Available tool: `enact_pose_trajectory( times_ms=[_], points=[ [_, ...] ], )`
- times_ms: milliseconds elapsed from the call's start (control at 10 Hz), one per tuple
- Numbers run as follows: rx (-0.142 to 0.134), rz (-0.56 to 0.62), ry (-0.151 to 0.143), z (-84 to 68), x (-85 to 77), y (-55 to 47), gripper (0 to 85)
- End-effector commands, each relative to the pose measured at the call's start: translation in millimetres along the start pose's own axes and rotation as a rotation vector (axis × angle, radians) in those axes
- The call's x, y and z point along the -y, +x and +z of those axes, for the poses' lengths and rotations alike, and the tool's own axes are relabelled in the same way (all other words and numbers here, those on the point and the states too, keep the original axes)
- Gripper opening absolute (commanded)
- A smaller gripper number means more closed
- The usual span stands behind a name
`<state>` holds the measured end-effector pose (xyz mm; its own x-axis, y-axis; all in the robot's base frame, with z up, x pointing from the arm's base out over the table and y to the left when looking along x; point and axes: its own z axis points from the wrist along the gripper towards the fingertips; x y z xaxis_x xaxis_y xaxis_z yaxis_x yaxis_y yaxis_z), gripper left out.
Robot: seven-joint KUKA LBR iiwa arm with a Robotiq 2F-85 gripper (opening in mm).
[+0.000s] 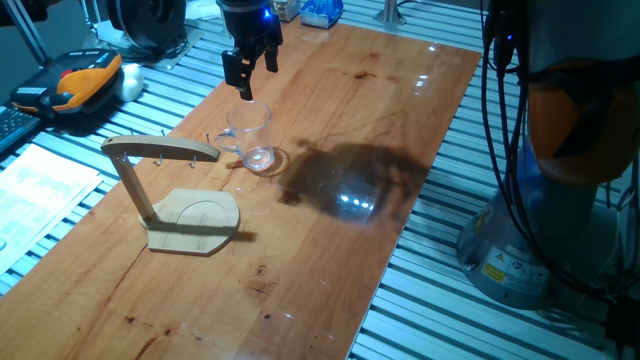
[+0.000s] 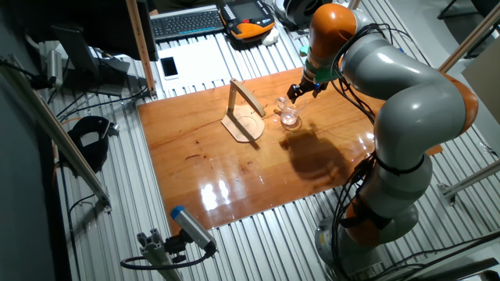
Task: Put the cup on the cup rack
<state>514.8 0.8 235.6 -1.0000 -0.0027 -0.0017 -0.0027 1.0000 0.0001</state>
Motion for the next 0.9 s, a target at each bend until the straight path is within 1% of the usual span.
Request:
enact_pose_trajectory(
  times_ms=[0,300,800],
  points=[
    [-0.066,-0.022,0.009,-0.3,0.1,0.0,0.0],
    [-0.074,-0.023,0.011,-5.7,0.1,-0.2,0.0],
    [-0.070,-0.027,0.011,-4.4,-0.5,-1.5,0.0]
  ],
)
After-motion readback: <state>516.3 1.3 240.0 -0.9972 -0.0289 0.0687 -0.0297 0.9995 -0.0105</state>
